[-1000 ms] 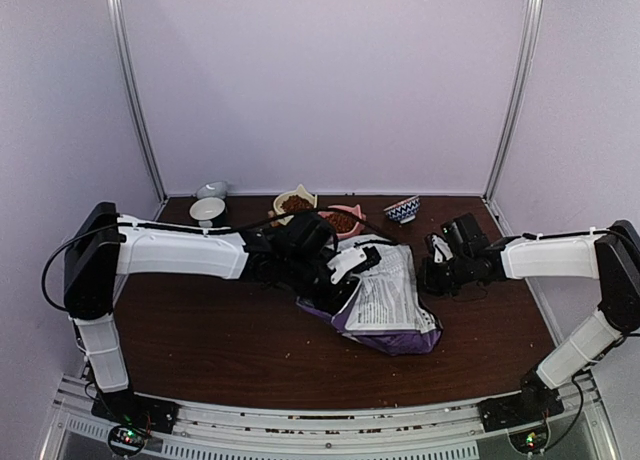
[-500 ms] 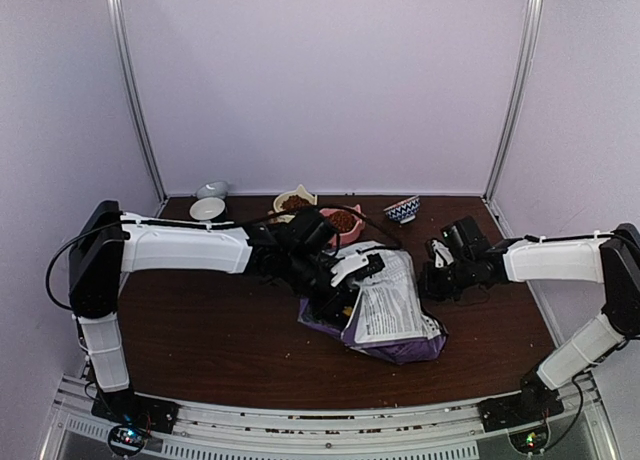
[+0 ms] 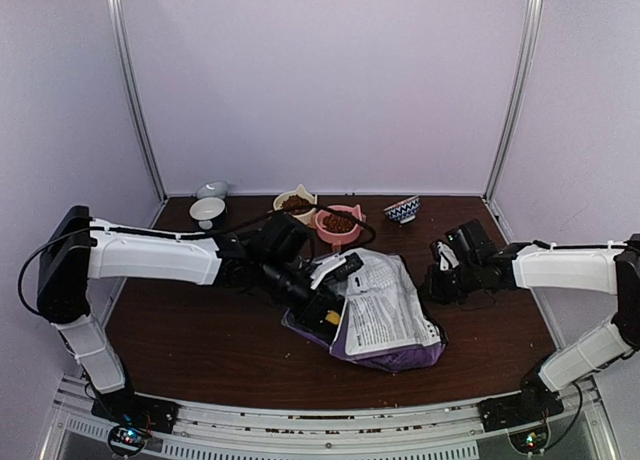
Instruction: Serve the pet food
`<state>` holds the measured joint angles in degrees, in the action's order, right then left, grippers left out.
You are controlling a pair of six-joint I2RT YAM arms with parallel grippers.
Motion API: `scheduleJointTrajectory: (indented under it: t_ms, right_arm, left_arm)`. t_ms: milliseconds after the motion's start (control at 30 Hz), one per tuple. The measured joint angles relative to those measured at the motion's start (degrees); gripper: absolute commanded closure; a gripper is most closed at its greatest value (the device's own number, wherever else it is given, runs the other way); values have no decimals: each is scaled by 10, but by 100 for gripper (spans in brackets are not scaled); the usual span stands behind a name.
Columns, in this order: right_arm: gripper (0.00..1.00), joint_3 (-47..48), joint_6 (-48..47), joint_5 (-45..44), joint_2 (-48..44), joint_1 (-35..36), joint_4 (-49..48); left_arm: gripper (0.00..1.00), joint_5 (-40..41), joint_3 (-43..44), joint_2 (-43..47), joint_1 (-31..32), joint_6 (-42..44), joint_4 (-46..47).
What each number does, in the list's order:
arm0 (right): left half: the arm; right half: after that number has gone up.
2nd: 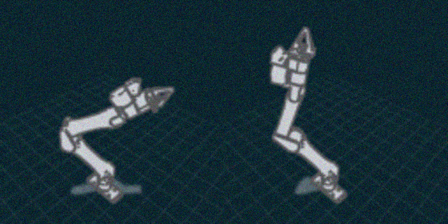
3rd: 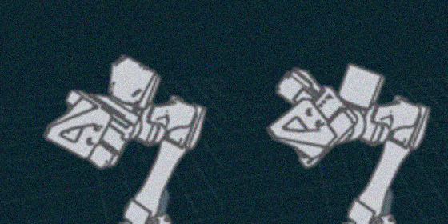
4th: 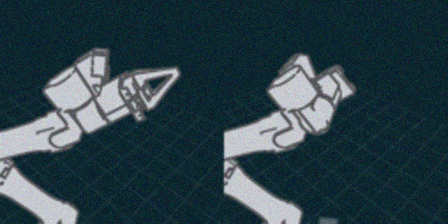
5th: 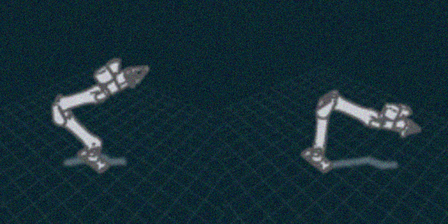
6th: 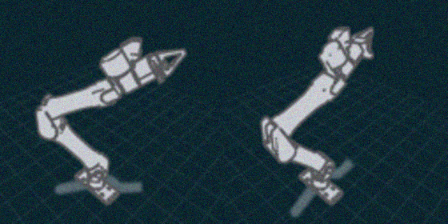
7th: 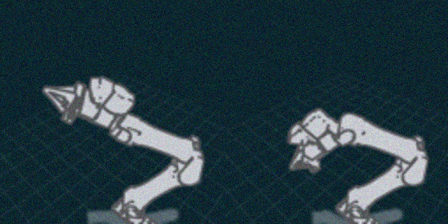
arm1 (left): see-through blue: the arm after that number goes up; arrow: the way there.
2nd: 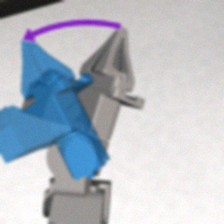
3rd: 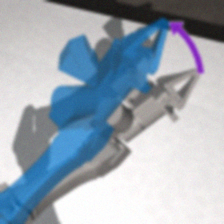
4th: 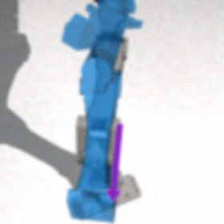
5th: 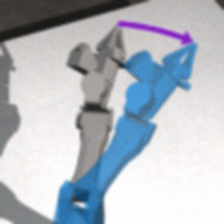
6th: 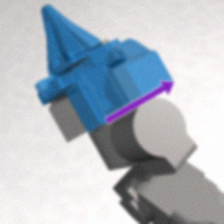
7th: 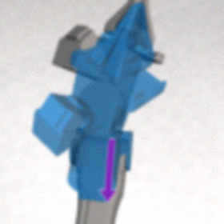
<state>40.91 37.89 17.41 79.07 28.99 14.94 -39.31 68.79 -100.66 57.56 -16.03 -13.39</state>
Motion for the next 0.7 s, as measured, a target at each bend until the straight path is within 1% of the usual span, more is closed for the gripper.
scheduleJointTrajectory:
  t_ms: [167,500,533,567,633,700]
  right_arm:
    - [100,-1,0,-9,-4,0,1]
    - [100,0,-1,-49,-26,-1,20]
    - [96,0,-2,-54,-29,-2,26]
    - [89,0,-3,-58,-31,-2,32]
    - [70,3,-6,-67,-38,-2,51]
    - [54,16,-15,-80,-48,-3,72]
  left_arm:
    - [100,-23,-37,37,-5,-68,36]
    - [100,-57,-98,113,-28,-171,78]
    - [100,-57,-101,117,-29,-181,82]
    - [100,-57,-106,121,-31,-191,90]
    - [100,-57,-117,128,-33,-213,109]
    - [100,-61,-129,134,-36,-238,126]
